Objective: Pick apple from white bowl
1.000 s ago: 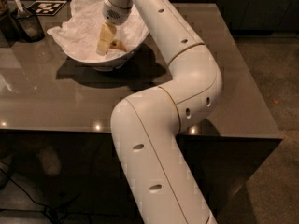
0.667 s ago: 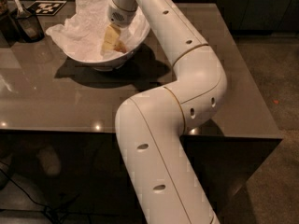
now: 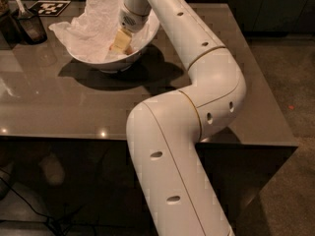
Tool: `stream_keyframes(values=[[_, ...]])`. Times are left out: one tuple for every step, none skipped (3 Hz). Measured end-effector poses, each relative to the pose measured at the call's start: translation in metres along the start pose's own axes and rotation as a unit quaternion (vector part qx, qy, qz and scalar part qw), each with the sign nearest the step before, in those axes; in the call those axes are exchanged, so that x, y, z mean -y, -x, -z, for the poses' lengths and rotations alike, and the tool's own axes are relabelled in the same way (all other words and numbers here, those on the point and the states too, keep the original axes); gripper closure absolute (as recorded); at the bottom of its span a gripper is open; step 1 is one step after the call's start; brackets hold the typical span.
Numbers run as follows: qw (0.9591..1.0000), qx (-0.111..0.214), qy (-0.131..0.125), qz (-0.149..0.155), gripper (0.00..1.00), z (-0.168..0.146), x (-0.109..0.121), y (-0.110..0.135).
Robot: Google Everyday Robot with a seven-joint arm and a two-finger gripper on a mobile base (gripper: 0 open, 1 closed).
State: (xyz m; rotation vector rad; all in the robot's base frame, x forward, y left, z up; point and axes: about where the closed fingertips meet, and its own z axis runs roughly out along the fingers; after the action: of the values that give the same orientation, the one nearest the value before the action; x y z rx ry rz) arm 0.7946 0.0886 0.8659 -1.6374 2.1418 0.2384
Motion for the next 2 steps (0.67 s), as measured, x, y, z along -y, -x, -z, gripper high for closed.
stream_keyframes(values=[[0.9999, 0.014, -0.002, -0.004, 0.0, 0.007, 0.0, 0.005], [0.9996, 0.028, -0.003, -0.009, 0.0, 0.018, -0.003, 0.009]])
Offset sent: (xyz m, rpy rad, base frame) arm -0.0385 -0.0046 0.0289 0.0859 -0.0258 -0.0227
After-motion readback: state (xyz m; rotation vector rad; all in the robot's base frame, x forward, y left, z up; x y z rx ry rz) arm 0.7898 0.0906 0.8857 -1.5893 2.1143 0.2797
